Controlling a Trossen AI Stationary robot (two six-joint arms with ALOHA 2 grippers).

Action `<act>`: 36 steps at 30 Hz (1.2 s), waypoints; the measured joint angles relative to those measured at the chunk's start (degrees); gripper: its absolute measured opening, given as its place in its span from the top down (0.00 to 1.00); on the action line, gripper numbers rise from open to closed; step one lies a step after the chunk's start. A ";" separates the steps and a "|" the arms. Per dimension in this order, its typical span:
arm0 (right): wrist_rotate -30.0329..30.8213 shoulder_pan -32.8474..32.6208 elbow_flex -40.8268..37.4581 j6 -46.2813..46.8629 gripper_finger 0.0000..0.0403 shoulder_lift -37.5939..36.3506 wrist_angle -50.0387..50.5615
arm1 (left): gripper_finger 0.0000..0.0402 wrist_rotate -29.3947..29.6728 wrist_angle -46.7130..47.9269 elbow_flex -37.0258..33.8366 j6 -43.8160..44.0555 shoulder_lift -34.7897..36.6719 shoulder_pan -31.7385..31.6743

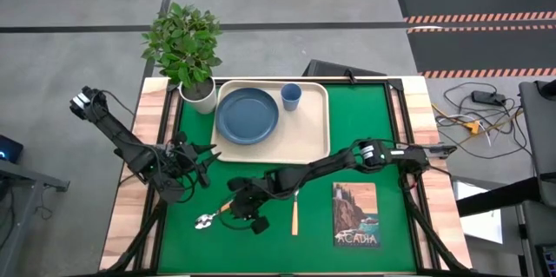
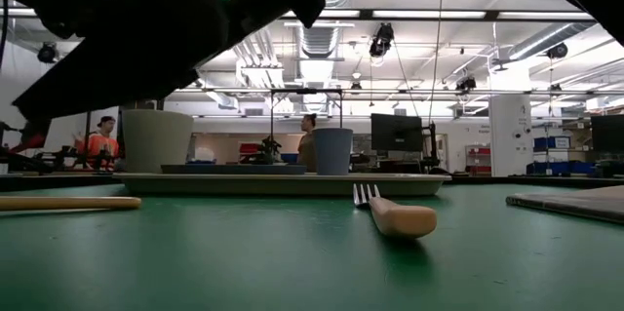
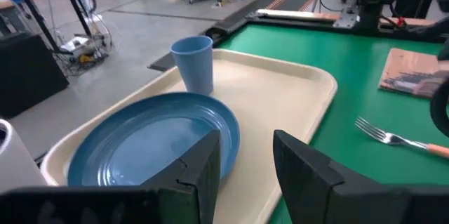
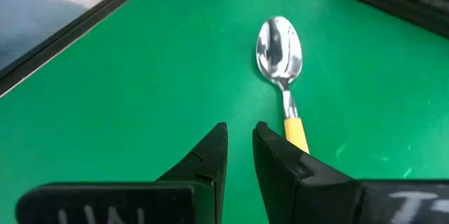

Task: Pick and place plate/cup/fork/spoon on tray
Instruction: Put the yellow spoon on the white serving tray to the right of the blue plate

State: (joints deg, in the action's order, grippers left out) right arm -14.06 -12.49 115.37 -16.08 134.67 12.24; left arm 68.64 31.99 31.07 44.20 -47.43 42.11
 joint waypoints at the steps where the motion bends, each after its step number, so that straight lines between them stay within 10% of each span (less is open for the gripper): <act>1: 0.02 0.00 -0.06 0.04 0.85 0.06 -0.66 | 0.72 0.58 -0.02 0.00 -0.06 0.01 0.00; 36: 4.21 -1.62 2.11 -1.86 0.76 4.51 -13.06 | 0.72 4.29 0.00 0.00 -2.94 -0.06 -0.02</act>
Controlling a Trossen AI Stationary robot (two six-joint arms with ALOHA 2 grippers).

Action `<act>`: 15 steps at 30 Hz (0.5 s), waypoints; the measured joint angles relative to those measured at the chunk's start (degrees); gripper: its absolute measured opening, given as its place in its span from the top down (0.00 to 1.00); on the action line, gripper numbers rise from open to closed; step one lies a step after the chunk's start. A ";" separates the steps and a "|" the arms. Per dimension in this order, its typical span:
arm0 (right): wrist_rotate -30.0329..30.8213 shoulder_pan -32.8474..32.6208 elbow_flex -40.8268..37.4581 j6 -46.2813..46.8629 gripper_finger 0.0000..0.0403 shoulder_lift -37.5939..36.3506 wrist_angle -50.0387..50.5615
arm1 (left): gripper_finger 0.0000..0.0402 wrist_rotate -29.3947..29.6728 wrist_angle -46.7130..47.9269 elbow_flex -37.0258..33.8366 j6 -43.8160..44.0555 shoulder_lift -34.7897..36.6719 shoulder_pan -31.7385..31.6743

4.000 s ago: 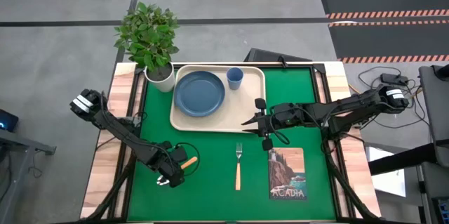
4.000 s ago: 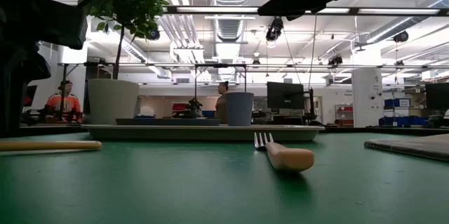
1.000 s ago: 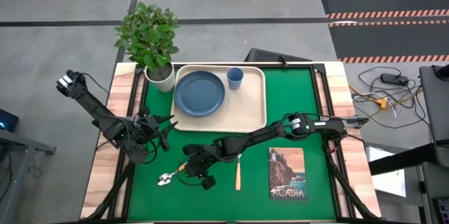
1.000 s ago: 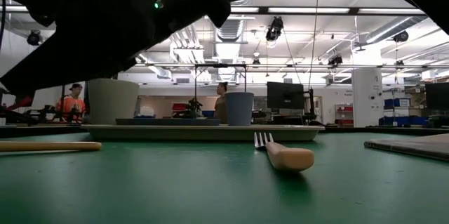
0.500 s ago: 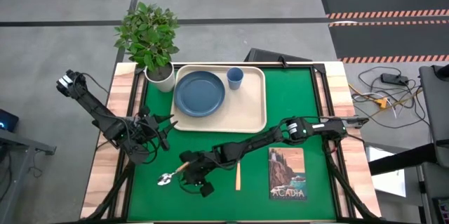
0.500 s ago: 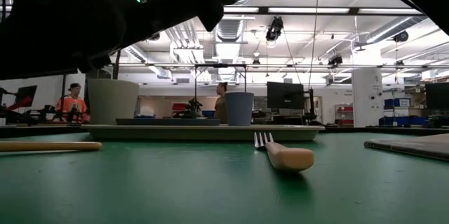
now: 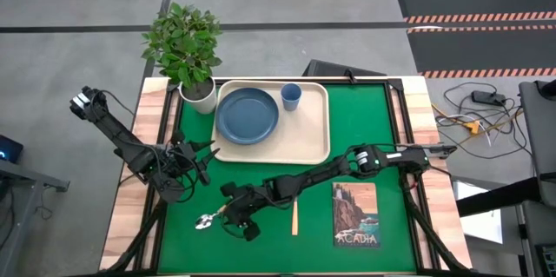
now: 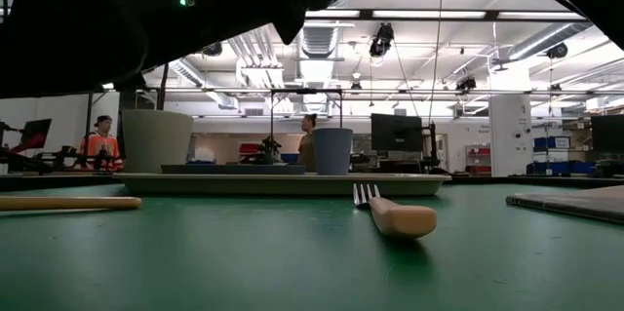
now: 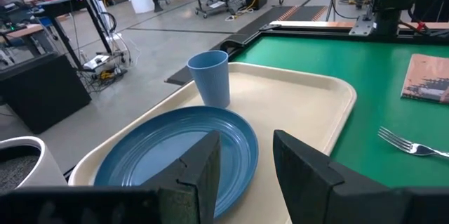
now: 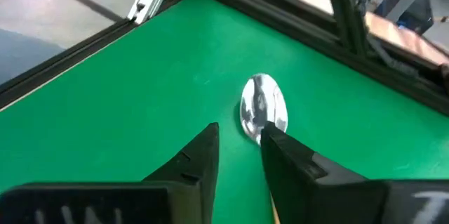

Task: Pick and place plate/cup/fork/spoon on tray
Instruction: Put the yellow spoon on the white serving tray to the right of the blue plate

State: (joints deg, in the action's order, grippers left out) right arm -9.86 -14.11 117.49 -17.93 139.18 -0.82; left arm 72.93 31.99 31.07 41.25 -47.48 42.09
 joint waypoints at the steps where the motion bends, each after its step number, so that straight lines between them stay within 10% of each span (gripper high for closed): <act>1: 0.01 0.08 0.01 0.12 0.73 0.50 -1.62 | 0.72 0.00 0.00 0.00 0.00 0.00 0.00; 15: 0.86 2.64 -0.09 3.93 0.49 5.21 -6.91 | 0.72 0.02 -0.04 0.02 0.09 -0.07 -0.02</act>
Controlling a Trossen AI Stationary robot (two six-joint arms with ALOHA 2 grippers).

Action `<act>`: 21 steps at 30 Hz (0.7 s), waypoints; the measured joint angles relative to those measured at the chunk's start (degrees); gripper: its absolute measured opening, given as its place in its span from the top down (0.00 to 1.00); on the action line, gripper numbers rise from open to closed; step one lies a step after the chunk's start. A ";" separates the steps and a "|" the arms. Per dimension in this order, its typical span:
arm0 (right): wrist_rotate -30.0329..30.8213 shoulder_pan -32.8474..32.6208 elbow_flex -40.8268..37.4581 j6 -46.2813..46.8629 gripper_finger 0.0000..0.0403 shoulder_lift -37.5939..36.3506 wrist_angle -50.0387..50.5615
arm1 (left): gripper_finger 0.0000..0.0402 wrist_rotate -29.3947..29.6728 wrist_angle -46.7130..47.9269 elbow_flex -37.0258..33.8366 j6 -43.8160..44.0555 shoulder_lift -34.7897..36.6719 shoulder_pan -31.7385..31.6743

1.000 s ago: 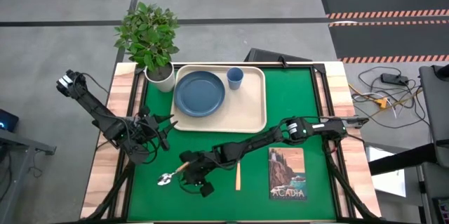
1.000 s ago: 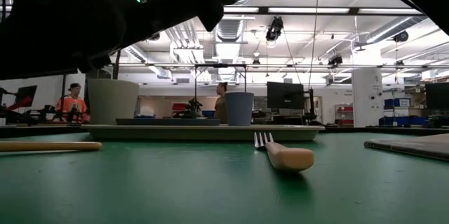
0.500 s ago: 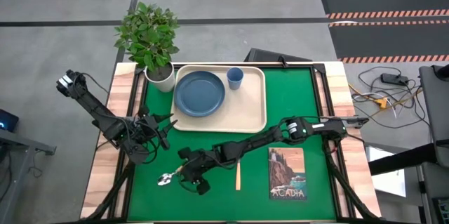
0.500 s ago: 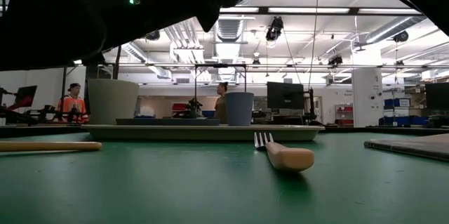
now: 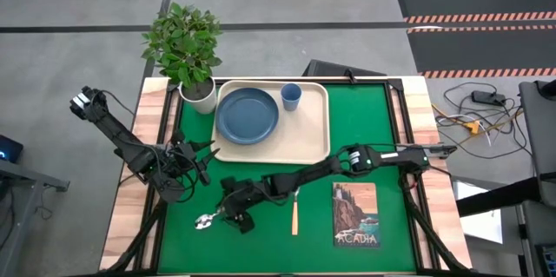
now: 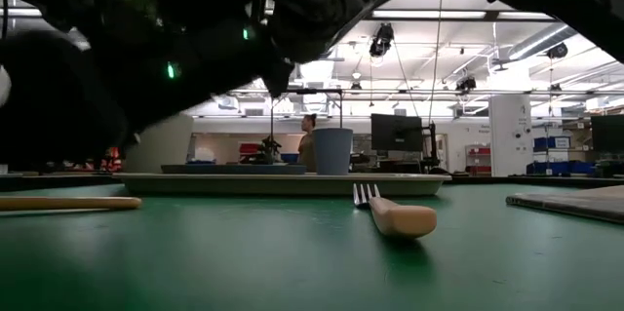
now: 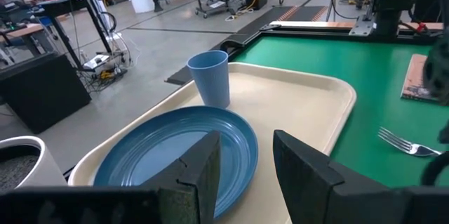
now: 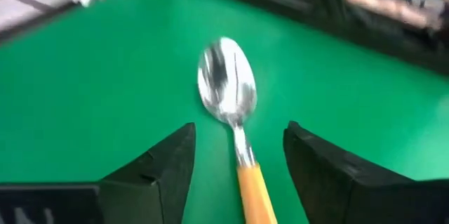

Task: Pick and place plate/cup/fork/spoon on tray
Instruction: Put the yellow spoon on the white serving tray to the right of the blue plate

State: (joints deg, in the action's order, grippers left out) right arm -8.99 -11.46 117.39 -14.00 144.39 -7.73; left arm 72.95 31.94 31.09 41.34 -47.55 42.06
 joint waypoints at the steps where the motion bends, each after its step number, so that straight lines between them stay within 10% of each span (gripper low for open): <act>1: -0.02 0.25 -0.03 0.40 0.48 0.70 0.05 | 0.72 0.00 -0.02 0.00 0.01 0.00 0.00; 10: -1.99 1.09 -0.03 1.49 0.52 1.82 4.30 | 0.72 -0.04 -0.01 0.00 0.17 -0.04 0.00; 21: -4.98 1.09 2.91 3.67 0.87 1.24 11.88 | 0.72 -0.04 -0.02 0.00 0.06 -0.03 0.00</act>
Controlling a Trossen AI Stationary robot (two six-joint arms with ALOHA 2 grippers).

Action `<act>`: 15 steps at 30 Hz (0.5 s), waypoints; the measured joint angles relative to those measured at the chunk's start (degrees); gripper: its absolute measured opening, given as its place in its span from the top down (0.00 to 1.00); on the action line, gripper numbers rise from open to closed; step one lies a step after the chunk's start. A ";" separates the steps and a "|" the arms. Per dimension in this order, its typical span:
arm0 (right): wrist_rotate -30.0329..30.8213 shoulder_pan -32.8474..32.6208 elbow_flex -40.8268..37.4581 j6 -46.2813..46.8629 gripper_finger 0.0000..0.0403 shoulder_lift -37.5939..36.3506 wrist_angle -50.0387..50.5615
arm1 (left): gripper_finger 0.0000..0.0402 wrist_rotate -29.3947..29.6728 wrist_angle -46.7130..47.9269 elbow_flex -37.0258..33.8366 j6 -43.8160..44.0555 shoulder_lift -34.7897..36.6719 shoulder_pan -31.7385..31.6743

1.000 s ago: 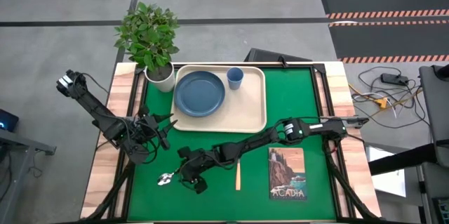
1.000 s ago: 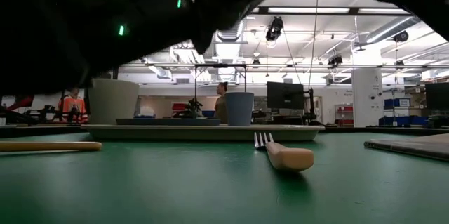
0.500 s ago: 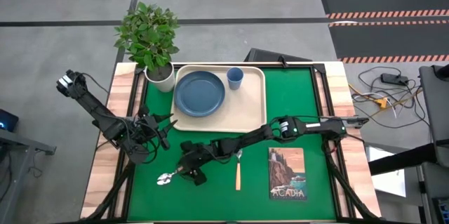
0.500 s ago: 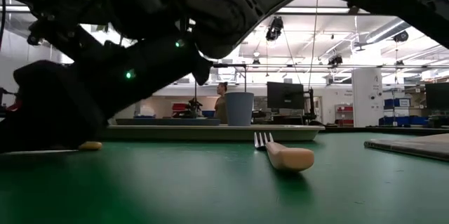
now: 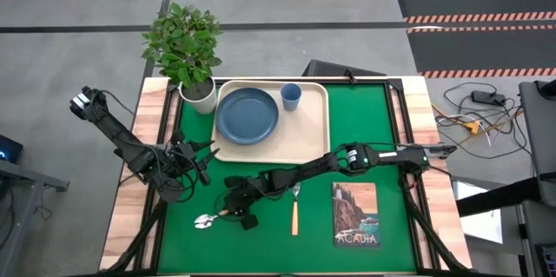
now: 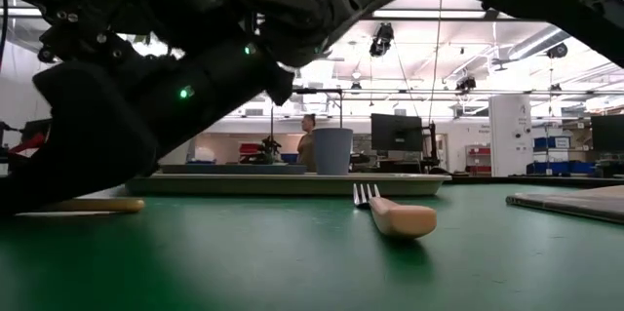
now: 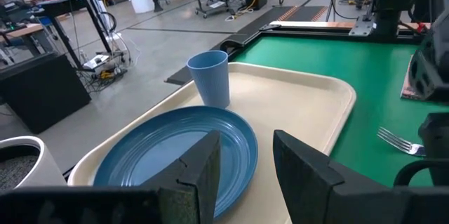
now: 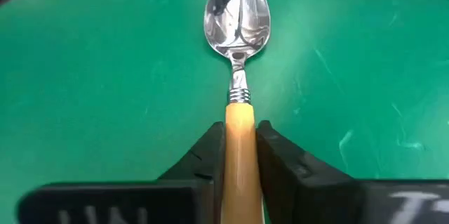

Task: Pick and place plate/cup/fork/spoon on tray
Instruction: Put the yellow spoon on the white serving tray to the right of the blue plate

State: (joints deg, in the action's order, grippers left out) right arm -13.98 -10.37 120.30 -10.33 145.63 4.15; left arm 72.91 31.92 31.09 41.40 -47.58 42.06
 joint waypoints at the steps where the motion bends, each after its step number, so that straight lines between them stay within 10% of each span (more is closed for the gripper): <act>1: 0.00 -0.02 0.58 -0.34 0.89 -0.25 1.89 | 0.72 -0.01 0.00 0.00 -0.01 -0.01 0.00; 15: 5.73 -0.13 2.69 6.32 0.89 -9.59 23.66 | 0.72 -0.01 0.02 0.00 -0.12 0.36 0.00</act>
State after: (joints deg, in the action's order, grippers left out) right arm -8.24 -10.50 122.99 -4.02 136.04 27.81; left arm 72.90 31.94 31.09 41.28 -47.22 42.06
